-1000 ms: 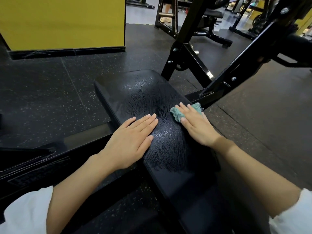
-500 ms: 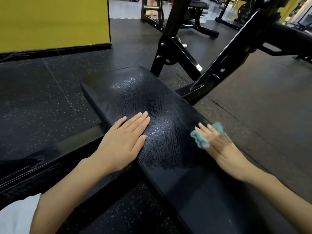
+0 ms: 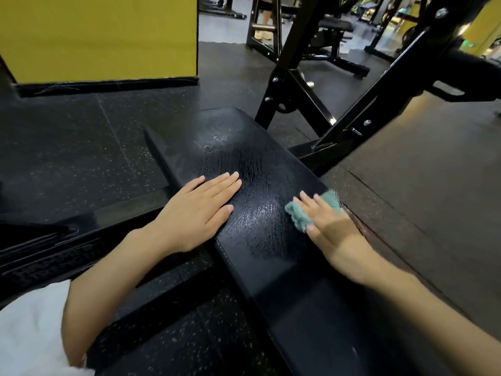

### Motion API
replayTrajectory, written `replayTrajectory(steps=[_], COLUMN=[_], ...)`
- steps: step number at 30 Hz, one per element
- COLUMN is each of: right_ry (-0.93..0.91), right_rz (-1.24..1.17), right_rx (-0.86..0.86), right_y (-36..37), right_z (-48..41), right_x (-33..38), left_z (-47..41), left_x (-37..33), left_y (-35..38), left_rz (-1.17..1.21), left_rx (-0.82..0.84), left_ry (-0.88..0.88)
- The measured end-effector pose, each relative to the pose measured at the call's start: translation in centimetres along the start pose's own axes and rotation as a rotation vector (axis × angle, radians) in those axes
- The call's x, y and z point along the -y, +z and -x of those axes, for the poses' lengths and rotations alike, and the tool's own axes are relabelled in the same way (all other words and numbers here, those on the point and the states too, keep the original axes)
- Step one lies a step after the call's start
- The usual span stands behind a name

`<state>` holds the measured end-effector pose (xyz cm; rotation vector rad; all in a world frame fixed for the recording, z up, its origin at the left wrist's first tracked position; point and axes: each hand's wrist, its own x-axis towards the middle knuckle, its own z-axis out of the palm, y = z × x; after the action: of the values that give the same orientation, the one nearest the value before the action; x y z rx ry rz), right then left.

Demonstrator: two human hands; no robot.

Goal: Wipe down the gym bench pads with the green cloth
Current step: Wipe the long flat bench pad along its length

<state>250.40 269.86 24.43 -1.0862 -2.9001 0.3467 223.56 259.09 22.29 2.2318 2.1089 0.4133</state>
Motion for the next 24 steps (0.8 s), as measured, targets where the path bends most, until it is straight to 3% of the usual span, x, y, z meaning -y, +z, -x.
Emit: replayTrajectory(steps=[4,7,14,19,24], right_ry=[-0.190,-0.176,-0.274,-0.224,-0.259], right_rz=[0.045,0.065,-0.042,0.022,-0.009], right_rx=[-0.072,-0.022,0.057,0.128,0.094], right_y=[1.7,2.6,1.7,1.5,1.5], right_z=[9.8,13.0,6.7,0.6,2.4], right_x=[2.7,4.9,7.6,10.7,10.3], left_z=[0.1,0.1,0.4,0.4,0.4], left_x=[-0.2,-0.1,-0.4,0.3,0.4], left_y=[-0.2,0.0,0.2,0.2,0.3], left_rz=[-0.010,-0.024,-0.035,0.030,0.028], left_rx=[0.019,0.024,0.007,0.010,-0.008], left_ry=[-0.001,0.006,-0.003,0.016,0.011])
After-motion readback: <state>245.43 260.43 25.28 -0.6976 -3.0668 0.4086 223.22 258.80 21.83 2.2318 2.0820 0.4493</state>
